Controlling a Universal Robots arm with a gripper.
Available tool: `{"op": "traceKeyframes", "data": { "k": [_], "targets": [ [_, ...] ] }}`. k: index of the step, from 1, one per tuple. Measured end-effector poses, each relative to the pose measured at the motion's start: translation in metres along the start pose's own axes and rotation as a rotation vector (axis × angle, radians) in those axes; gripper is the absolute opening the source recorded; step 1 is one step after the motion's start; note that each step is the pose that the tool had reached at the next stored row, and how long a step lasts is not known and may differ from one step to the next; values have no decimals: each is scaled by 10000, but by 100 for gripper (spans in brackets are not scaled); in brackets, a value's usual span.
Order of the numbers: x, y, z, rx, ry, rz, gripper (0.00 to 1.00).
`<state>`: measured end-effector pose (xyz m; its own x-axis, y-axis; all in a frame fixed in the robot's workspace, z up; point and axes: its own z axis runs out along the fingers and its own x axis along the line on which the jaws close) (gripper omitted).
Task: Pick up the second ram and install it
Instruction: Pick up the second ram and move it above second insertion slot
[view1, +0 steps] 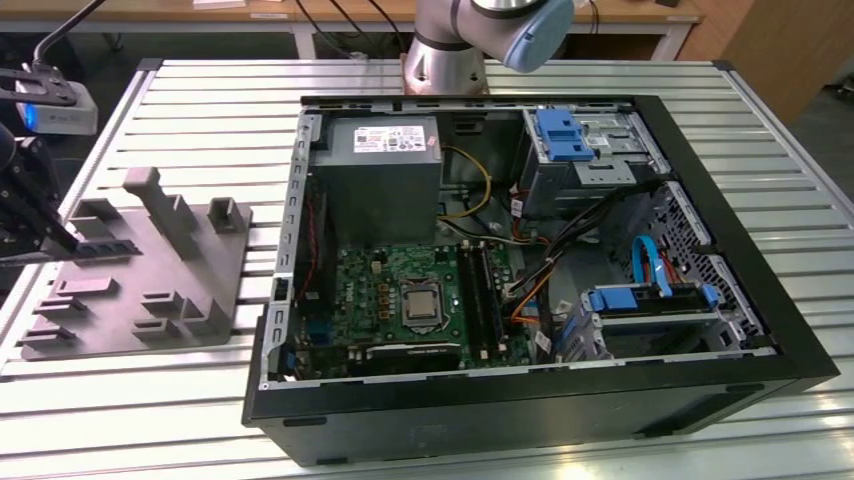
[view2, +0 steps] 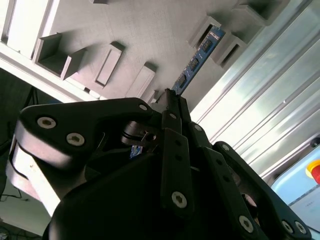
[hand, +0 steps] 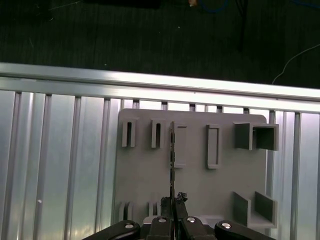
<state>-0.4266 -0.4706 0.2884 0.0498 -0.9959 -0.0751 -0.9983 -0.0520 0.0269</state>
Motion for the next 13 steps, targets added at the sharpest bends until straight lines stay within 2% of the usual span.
{"op": "traceKeyframes", "data": {
  "k": [13],
  "targets": [
    [-6,2,-83,4,-52,-2,13]
  ]
}}
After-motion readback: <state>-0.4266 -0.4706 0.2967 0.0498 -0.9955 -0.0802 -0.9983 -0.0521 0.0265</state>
